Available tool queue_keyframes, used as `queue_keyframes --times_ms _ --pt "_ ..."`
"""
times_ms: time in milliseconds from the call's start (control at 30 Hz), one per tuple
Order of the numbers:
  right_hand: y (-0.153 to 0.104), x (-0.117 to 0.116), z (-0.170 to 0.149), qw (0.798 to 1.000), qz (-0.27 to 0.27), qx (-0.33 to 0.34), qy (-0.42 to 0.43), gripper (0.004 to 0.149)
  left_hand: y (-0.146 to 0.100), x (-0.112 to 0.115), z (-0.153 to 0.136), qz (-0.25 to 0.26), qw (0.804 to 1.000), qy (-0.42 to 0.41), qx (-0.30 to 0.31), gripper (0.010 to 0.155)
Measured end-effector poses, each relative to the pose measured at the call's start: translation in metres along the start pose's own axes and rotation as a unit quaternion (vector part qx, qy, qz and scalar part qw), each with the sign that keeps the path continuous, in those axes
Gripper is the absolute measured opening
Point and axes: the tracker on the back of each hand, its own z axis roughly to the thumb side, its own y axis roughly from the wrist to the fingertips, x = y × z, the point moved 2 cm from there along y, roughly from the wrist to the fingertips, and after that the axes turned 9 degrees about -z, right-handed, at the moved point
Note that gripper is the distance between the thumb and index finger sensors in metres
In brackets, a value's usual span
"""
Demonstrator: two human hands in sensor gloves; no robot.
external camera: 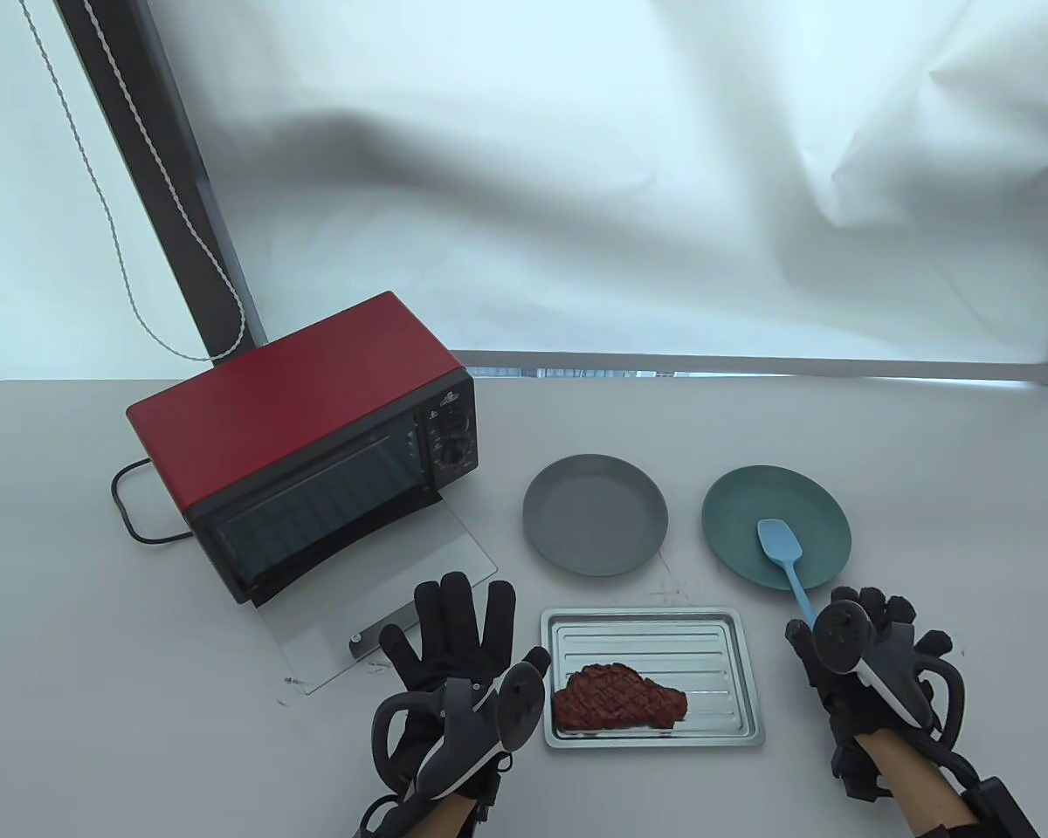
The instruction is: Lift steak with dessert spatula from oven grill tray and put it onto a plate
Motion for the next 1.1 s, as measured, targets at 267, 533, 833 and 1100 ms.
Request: queue_keyframes --times_ms 267,533,833,1100 --pt "0.0 -0.001 0.0 1.0 -0.004 -0.009 0.008 0.066 0.0 0.0 0.001 0.001 1.0 0.001 -0.001 0.075" --pt "0.0 0.001 -0.003 1.0 -0.009 -0.018 0.014 0.058 -0.001 -0.001 0.001 0.001 1.0 0.001 0.0 0.075" --pt "0.0 0.012 -0.003 0.999 -0.04 -0.019 0.017 0.05 -0.001 0.0 0.001 0.002 1.0 0.001 -0.001 0.075" --pt "-0.004 0.033 -0.001 0.995 -0.091 -0.01 0.043 0.045 -0.001 0.0 0.0 -0.001 1.0 0.001 -0.004 0.075"
